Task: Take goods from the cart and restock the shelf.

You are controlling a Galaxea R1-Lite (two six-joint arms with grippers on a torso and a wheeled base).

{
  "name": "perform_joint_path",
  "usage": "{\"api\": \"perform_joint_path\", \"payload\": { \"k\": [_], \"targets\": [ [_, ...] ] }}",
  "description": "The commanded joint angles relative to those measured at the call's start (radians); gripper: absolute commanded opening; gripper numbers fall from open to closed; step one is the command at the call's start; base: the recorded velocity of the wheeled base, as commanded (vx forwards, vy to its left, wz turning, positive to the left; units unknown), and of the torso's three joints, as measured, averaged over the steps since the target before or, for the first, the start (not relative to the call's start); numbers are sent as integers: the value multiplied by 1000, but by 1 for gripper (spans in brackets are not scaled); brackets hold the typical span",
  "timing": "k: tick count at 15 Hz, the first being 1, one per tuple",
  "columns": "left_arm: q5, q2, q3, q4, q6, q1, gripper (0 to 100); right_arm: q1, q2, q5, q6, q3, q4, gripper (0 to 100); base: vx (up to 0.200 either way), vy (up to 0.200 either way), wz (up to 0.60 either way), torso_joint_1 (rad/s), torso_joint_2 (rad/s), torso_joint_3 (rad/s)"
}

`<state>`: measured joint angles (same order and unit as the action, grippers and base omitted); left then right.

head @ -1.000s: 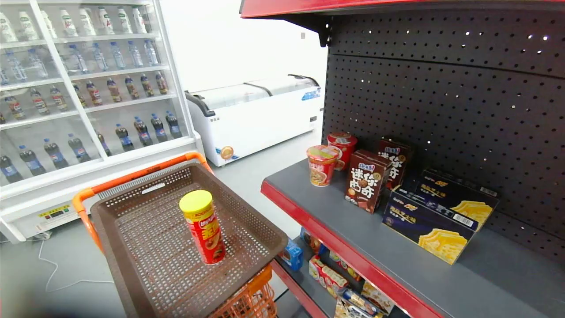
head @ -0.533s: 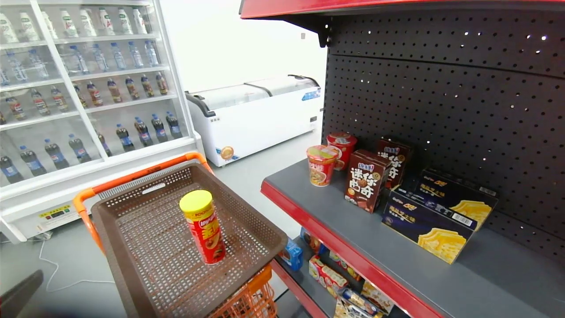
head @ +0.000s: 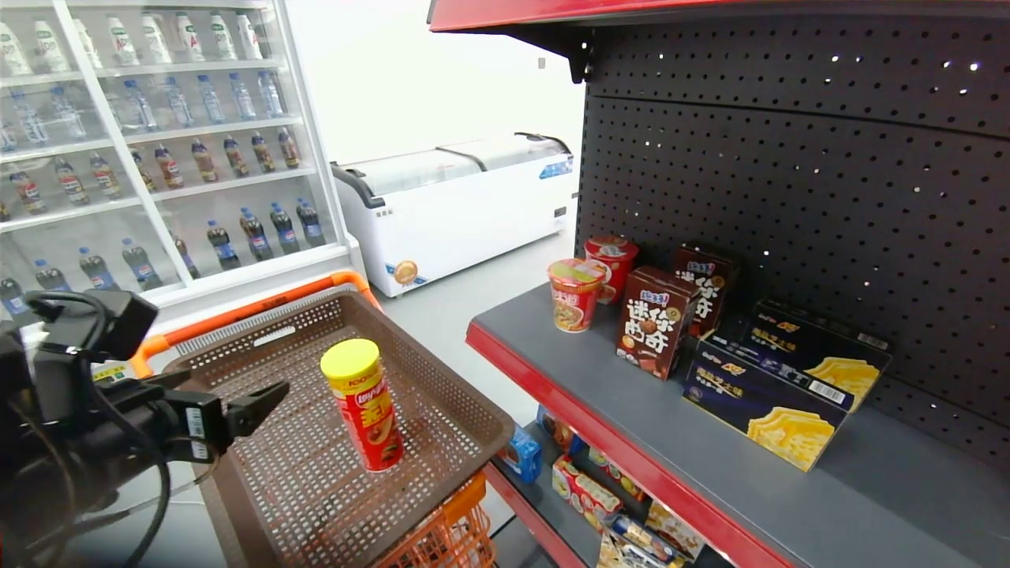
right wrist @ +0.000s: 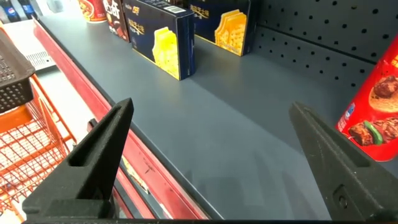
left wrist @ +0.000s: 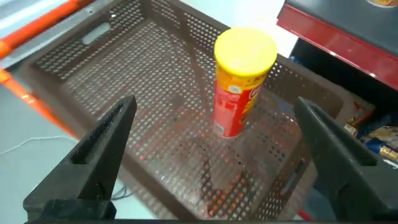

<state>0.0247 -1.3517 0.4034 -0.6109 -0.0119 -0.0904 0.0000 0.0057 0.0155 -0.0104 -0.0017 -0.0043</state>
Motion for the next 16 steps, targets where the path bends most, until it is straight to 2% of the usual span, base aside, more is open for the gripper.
{"api": "perform_joint_path", "payload": {
  "k": [1, 5, 8, 13, 15, 16],
  "targets": [
    [-15, -248, -60, -135, -10, -40, 100, 0, 0, 0, 0, 0, 0, 100, 0, 0, 0, 0, 0, 0],
    [-22, -419, -140, -352, -14, -58, 100, 0, 0, 0, 0, 0, 0, 100, 0, 0, 0, 0, 0, 0],
    [-22, -589, -186, -616, -10, -63, 100, 0, 0, 0, 0, 0, 0, 100, 0, 0, 0, 0, 0, 0],
    [-20, -784, -164, -777, -3, -71, 100, 0, 0, 0, 0, 0, 0, 100, 0, 0, 0, 0, 0, 0],
    [-20, -888, -112, -896, -3, -68, 100, 0, 0, 0, 0, 0, 0, 100, 0, 0, 0, 0, 0, 0],
    [-20, -912, -90, -922, -3, -69, 100, 0, 0, 0, 0, 0, 0, 100, 0, 0, 0, 0, 0, 0]
  ]
}}
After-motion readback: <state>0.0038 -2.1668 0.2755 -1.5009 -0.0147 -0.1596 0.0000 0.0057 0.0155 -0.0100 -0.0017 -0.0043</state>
